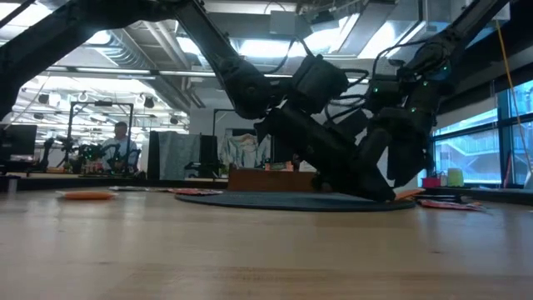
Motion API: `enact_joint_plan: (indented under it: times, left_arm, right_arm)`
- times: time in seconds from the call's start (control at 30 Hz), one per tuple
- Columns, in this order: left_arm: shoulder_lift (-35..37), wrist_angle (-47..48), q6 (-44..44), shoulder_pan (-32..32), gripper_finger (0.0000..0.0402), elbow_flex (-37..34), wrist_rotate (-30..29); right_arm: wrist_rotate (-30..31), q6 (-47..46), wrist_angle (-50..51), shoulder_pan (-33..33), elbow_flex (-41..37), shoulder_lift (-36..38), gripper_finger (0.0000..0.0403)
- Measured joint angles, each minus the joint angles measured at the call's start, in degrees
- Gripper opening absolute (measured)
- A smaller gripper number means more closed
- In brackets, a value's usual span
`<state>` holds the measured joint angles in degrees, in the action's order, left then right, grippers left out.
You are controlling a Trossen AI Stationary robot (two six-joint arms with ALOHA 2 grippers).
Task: Pick & Place Tea
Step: Put the white tea bag into the right section of the wooden organizer
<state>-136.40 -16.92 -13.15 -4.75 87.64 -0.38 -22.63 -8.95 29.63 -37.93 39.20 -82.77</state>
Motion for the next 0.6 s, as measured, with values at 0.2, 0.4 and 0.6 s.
enact_joint_plan:
  times: [0.2, 0.4, 0.6]
  left_arm:
    - [0.0, 0.3, 0.0, 0.0, 0.0095, 0.0, 0.2]
    - [0.0, 0.7, 0.0, 0.0, 0.0095, 0.0, 0.9]
    - [0.0, 0.8, 0.4, 0.0, 0.0095, -0.1, 1.3]
  right_arm:
    - [-2.5, -1.2, -2.1, -0.1, 0.0, -4.7, 0.0193]
    - [-8.7, -1.3, -2.6, -0.9, 0.0, -5.6, 0.0170]
    - [-8.6, -1.2, -2.7, -1.5, 0.0, -5.6, 0.0110]
